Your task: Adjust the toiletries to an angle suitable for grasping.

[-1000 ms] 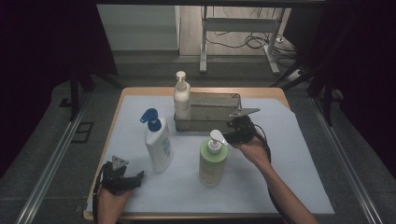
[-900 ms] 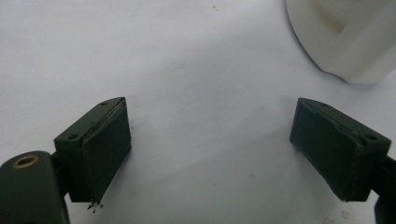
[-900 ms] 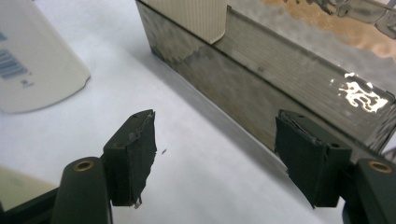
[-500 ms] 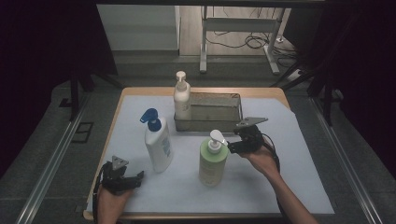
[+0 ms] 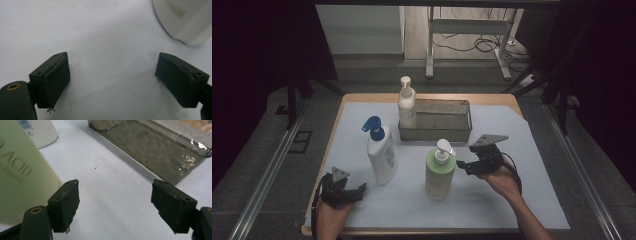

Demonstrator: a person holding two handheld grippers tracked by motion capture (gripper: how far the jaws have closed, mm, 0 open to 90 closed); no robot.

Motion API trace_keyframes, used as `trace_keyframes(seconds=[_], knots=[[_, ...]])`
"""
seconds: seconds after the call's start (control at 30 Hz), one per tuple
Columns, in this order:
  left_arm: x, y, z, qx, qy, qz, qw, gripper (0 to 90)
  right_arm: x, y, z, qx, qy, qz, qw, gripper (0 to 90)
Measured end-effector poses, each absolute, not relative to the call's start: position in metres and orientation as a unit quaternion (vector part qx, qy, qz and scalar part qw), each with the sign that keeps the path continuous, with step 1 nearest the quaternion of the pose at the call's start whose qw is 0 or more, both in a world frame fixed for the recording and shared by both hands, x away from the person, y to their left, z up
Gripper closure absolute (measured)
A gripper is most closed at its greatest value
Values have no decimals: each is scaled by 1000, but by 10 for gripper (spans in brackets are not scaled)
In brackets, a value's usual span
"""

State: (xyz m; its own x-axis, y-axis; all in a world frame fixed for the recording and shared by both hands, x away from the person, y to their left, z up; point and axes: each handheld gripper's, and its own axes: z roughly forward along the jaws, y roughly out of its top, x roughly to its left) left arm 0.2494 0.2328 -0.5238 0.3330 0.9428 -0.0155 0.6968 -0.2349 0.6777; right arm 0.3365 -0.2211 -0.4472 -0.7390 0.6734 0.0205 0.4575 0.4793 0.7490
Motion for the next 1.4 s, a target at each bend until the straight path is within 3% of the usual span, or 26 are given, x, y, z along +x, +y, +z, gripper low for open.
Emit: trace_keyframes(seconds=[0.7, 1.4], knots=[[249, 233, -524, 758, 540, 205, 301, 122, 290, -234, -457, 297, 864, 386, 124, 135], [249, 233, -524, 758, 541, 204, 301, 122, 266, -199, -453, 259, 864, 425, 81, 23]])
